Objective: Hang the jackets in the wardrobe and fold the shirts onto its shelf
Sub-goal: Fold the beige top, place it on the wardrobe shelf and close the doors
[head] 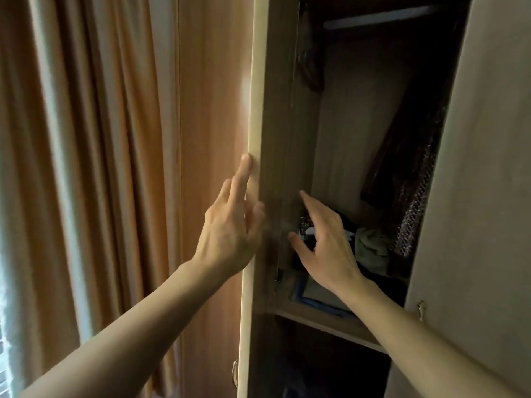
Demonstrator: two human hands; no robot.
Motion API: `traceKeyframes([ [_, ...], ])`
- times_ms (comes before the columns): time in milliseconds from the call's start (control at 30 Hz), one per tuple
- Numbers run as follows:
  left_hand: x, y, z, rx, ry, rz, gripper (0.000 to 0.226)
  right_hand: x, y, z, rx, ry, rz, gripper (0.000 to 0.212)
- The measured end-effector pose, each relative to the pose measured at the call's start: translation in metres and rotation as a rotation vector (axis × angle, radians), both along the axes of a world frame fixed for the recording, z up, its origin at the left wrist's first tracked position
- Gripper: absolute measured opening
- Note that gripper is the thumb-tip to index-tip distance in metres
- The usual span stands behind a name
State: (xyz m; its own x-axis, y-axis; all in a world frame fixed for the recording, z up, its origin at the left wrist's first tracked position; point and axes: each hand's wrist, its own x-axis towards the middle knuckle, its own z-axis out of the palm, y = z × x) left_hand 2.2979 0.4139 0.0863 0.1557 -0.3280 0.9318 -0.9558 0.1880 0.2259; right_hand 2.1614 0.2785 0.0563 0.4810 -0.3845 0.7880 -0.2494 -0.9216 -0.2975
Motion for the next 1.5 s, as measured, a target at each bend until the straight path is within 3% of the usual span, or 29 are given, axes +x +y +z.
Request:
traceKeyframes([
  [233,-0.033,-0.037,-0.004,-0.039,-0.042,-0.041,0.055,-0.042,-0.028,-0.004,-0.012,-0.034,-0.077,0.070],
  [800,-0.131,-0.122,0.007,0.090,-0.102,0.094,0.068,-0.151,-0.058,-0.011,0.033,-0.072,-0.241,0.056],
  [1167,-0.166,-0.175,0.003,0.161,-0.107,0.174,0.075,-0.176,-0.062,-0.019,0.039,0.107,-0.152,0.067],
  [1500,-0.171,-0.199,-0.008,0.195,-0.093,0.146,0.054,-0.175,-0.095,-0.037,0.047,0.056,-0.170,0.075],
])
